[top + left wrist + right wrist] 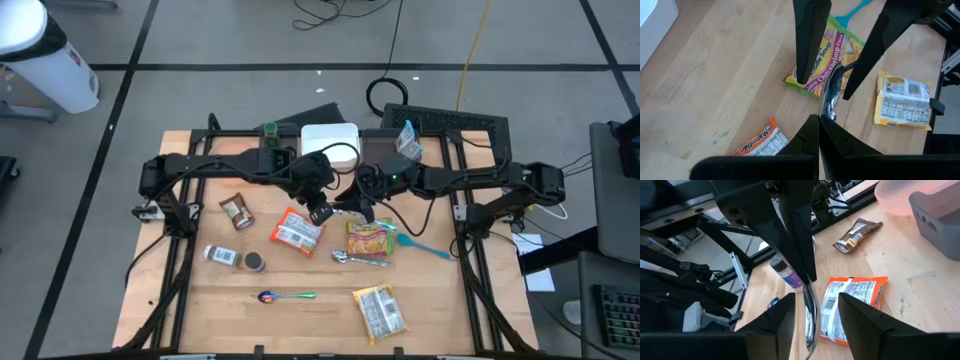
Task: Pick & Place Food Item
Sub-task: Put the bottom blue spoon into the white bin
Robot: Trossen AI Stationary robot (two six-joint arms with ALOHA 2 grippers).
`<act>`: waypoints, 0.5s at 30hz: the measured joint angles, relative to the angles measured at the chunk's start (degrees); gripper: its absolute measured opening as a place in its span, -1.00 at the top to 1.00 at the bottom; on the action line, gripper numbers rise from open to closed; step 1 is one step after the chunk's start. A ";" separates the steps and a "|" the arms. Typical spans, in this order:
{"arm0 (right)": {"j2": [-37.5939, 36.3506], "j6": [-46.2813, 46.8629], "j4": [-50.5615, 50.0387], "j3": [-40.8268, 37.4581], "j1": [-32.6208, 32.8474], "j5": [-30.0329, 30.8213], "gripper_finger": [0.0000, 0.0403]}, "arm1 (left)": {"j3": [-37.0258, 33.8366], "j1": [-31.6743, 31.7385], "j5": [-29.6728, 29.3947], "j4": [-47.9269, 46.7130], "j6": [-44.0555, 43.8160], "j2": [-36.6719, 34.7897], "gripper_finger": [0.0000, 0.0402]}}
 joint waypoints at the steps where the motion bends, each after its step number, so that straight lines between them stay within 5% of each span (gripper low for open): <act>1: 0.00 0.01 -0.02 0.00 0.00 0.00 0.38 | 0.00 0.00 0.00 0.00 0.00 0.00 1.00; 15: 0.00 -1.04 -0.04 0.00 0.01 -0.26 0.93 | 0.00 0.00 0.21 0.00 -0.01 0.00 1.00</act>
